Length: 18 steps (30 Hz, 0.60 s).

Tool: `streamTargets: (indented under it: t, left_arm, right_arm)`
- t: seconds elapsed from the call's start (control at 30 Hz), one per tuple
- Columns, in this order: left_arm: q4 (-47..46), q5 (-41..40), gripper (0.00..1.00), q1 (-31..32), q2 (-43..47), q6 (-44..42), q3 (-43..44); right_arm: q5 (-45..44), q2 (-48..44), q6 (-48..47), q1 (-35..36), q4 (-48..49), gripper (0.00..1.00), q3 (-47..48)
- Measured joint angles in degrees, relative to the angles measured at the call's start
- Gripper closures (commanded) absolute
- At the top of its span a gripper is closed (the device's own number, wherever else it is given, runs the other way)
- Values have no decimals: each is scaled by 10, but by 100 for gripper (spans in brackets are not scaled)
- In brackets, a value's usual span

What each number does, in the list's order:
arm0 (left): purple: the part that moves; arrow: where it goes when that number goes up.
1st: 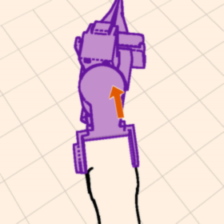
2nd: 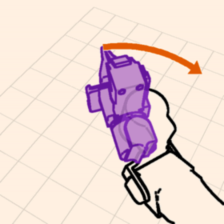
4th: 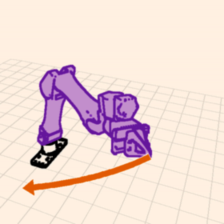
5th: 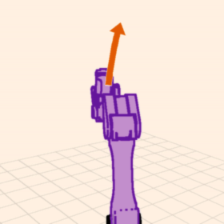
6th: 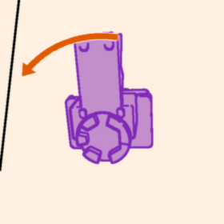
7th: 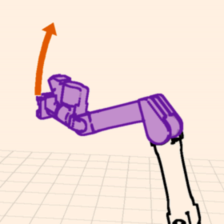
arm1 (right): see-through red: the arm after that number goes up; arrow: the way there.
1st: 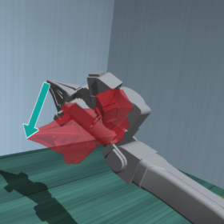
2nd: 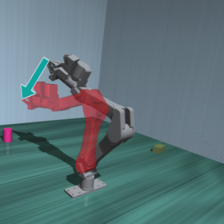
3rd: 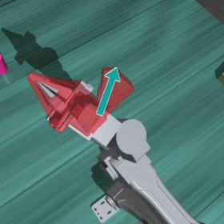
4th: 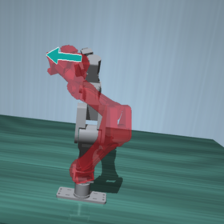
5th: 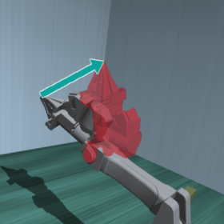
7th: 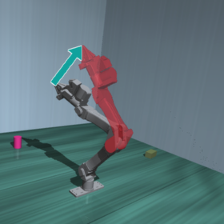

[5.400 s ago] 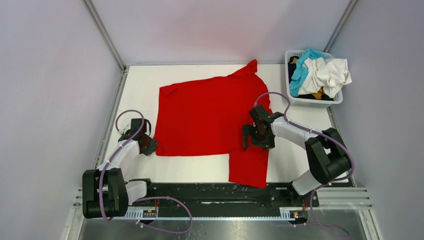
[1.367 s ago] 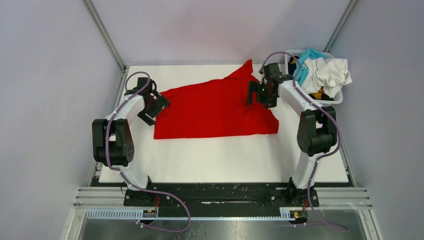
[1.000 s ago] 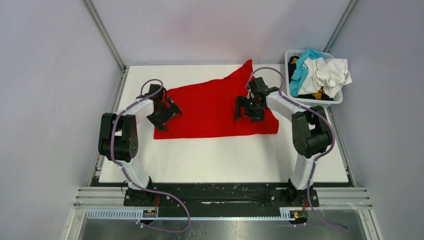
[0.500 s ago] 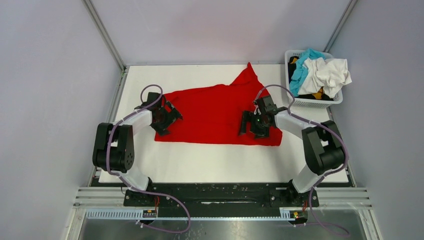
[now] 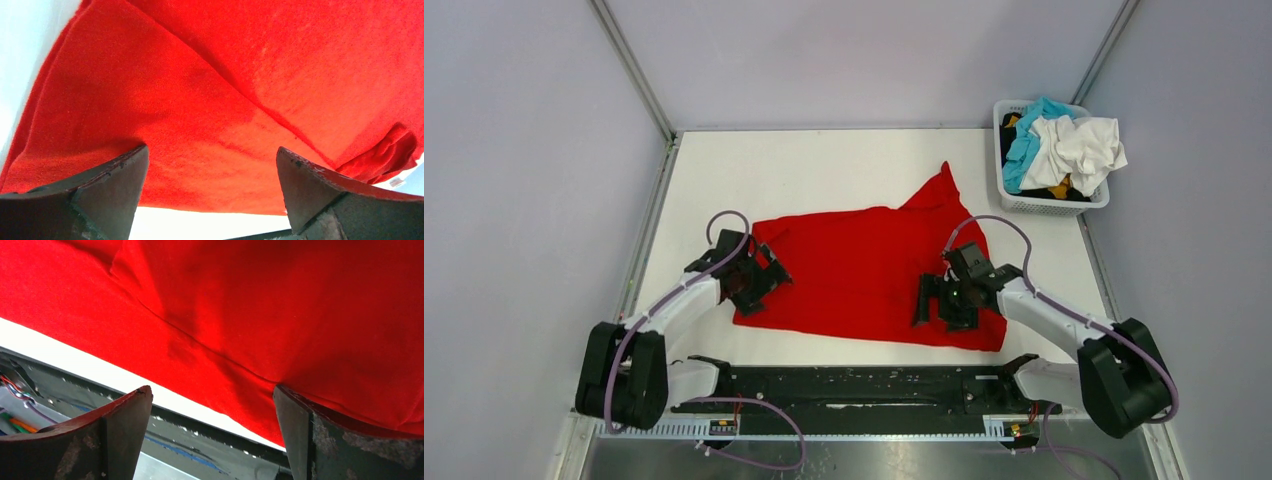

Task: Fold and stack the t-shirts
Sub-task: Fold the flattened tshirt in 1/3 of the way

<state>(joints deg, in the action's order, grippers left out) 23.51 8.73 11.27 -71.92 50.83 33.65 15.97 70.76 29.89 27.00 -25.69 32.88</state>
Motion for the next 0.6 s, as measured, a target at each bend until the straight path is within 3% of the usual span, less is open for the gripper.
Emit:
streamTargets:
  t: [0.3,0.6]
  left_arm:
    - [114,-32,1,21,77,6,-19]
    - [118,-36,1,21,42,0,20]
  right_arm:
    - [-68,-76,-43,20,-79,1,15]
    - [-260,35,-272,20,-42,1,167]
